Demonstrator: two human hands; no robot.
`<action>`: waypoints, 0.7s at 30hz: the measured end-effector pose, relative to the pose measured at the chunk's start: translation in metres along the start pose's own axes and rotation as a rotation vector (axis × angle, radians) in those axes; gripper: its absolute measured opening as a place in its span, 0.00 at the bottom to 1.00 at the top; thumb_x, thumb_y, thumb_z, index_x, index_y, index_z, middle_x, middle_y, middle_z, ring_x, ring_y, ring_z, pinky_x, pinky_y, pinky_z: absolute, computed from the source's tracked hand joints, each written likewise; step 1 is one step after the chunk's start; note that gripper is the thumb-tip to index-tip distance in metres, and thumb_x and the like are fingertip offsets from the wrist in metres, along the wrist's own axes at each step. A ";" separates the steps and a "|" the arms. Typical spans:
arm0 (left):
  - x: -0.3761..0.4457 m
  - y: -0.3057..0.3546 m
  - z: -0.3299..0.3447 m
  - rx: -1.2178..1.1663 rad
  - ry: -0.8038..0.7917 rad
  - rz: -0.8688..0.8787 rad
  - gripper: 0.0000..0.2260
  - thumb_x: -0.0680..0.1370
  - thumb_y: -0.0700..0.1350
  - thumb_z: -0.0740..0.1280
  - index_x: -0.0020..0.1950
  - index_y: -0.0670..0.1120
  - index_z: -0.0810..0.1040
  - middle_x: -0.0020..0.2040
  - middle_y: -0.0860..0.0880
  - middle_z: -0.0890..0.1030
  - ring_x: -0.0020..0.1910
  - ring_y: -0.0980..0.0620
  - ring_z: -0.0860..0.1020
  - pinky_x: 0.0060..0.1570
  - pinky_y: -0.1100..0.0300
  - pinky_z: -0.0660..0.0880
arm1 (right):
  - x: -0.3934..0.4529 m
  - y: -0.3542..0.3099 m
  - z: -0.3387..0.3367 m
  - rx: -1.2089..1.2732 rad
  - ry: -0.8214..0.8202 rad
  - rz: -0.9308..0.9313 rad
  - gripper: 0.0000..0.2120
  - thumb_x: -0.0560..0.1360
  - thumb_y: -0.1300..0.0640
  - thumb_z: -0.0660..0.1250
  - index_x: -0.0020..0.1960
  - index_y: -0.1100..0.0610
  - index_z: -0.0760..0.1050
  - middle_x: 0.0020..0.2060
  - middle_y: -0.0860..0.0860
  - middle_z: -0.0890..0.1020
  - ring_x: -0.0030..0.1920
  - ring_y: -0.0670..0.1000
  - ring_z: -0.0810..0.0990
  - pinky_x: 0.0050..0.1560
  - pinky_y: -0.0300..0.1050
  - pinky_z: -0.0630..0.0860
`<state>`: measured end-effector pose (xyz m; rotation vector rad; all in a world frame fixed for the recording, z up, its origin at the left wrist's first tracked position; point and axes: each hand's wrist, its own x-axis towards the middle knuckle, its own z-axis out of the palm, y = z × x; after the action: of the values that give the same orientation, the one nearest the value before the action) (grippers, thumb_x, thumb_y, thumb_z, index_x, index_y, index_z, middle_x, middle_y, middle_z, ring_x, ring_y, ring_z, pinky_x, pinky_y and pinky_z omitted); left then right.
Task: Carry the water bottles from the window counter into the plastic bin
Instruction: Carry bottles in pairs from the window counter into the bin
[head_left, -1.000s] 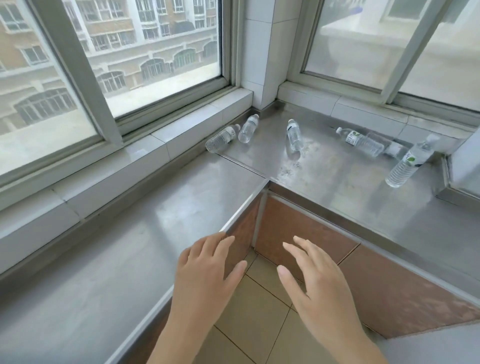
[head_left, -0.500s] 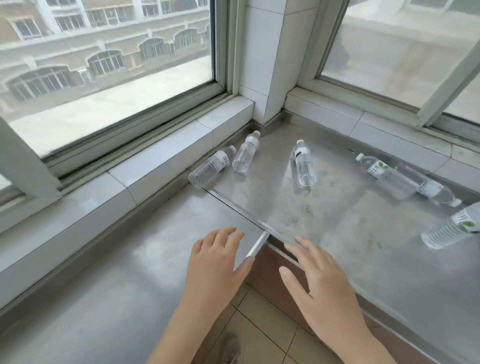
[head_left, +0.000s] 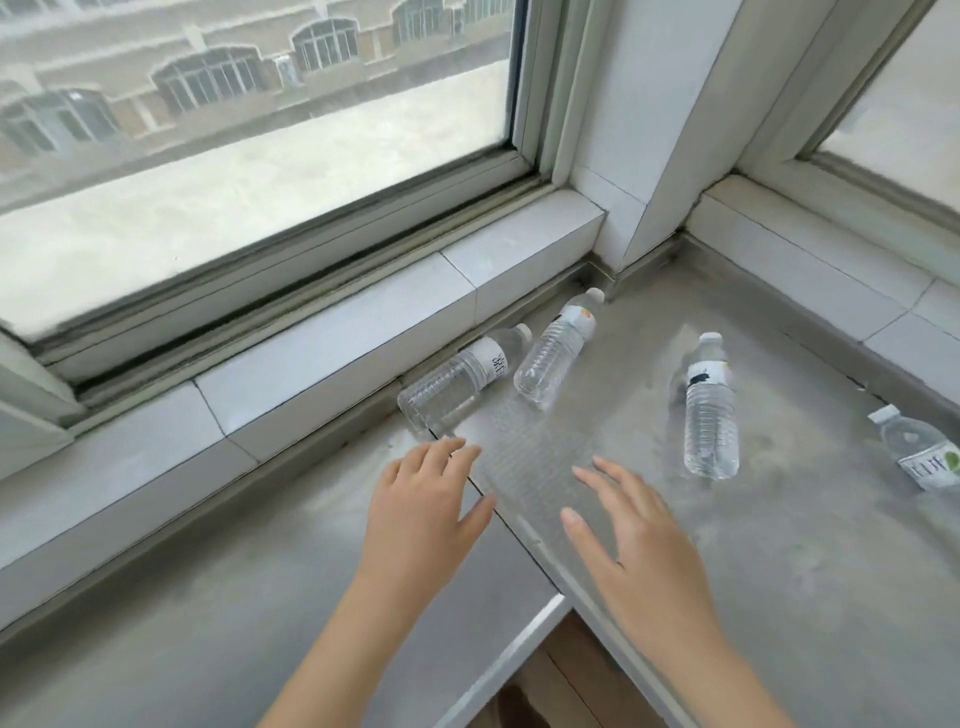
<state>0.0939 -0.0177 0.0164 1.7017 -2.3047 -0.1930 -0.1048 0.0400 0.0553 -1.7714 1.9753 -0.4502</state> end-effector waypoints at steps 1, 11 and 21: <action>0.012 0.000 0.007 0.004 -0.018 -0.022 0.21 0.73 0.59 0.61 0.58 0.49 0.82 0.56 0.52 0.83 0.53 0.48 0.82 0.50 0.53 0.78 | 0.018 0.005 0.001 0.048 -0.034 0.004 0.21 0.78 0.40 0.56 0.69 0.44 0.68 0.70 0.39 0.66 0.70 0.42 0.62 0.64 0.39 0.62; 0.131 -0.013 0.073 0.033 -0.196 -0.227 0.30 0.73 0.50 0.71 0.74 0.53 0.68 0.68 0.51 0.75 0.64 0.46 0.74 0.58 0.51 0.71 | 0.184 0.054 0.029 0.832 -0.150 0.371 0.30 0.72 0.60 0.72 0.70 0.47 0.65 0.63 0.46 0.74 0.57 0.44 0.77 0.58 0.49 0.76; 0.160 -0.012 0.102 0.226 0.028 -0.243 0.27 0.64 0.56 0.76 0.59 0.47 0.81 0.47 0.46 0.79 0.40 0.43 0.77 0.34 0.53 0.75 | 0.273 0.086 0.039 1.187 -0.100 0.646 0.20 0.73 0.65 0.69 0.54 0.44 0.68 0.49 0.49 0.82 0.46 0.49 0.81 0.55 0.57 0.77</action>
<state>0.0314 -0.1789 -0.0621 2.0800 -2.1636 0.0466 -0.1782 -0.2177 -0.0524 -0.3949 1.5003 -0.9784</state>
